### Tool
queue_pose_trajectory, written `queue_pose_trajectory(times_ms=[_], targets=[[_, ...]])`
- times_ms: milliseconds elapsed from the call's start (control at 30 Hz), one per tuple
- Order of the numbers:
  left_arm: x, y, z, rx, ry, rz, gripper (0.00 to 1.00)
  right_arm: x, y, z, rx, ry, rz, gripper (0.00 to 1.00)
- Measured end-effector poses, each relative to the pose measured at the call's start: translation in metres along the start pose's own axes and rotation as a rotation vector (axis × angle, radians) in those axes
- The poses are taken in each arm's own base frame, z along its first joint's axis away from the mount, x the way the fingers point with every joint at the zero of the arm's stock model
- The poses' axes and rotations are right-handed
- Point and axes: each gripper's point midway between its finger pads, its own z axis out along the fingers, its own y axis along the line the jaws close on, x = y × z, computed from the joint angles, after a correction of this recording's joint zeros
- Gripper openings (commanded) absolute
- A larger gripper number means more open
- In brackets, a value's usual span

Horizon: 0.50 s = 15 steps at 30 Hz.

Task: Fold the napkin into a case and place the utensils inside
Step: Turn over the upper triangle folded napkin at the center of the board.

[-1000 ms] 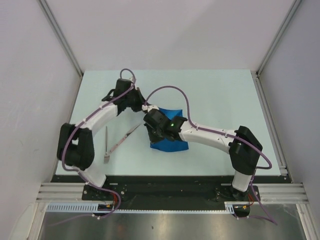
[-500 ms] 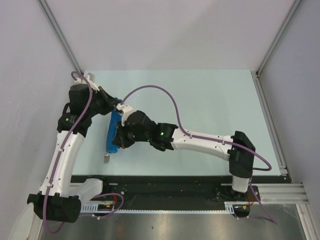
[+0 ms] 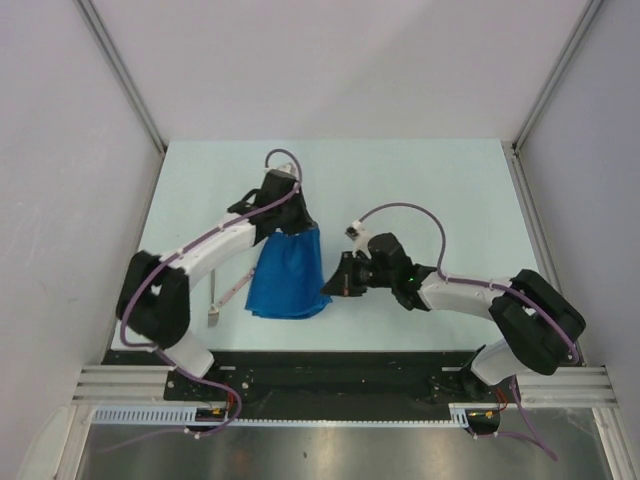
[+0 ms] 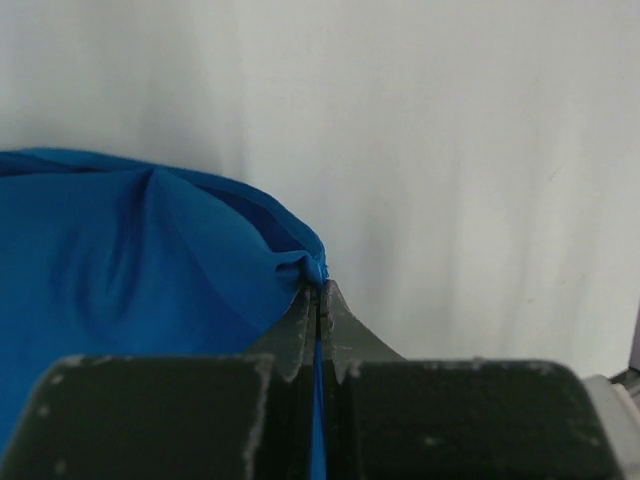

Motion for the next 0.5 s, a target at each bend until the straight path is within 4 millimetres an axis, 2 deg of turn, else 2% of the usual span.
queue_pose_trajectory(times_ms=[100,200,367,500], targets=[[0.013,-0.013,0.036,-0.016,0.031,0.020,0.00,-0.003,-0.030,-0.020,0.019,-0.022,0.053,0.00],[0.020,-0.030,0.061,-0.012,0.048,0.049,0.00,-0.006,-0.055,-0.033,0.038,-0.046,0.092,0.00],[0.034,-0.054,0.097,0.017,0.077,0.084,0.00,-0.006,-0.088,-0.048,0.080,-0.085,0.139,0.00],[0.044,-0.061,0.119,0.029,0.097,0.095,0.00,-0.007,-0.108,-0.059,0.125,-0.110,0.173,0.00]])
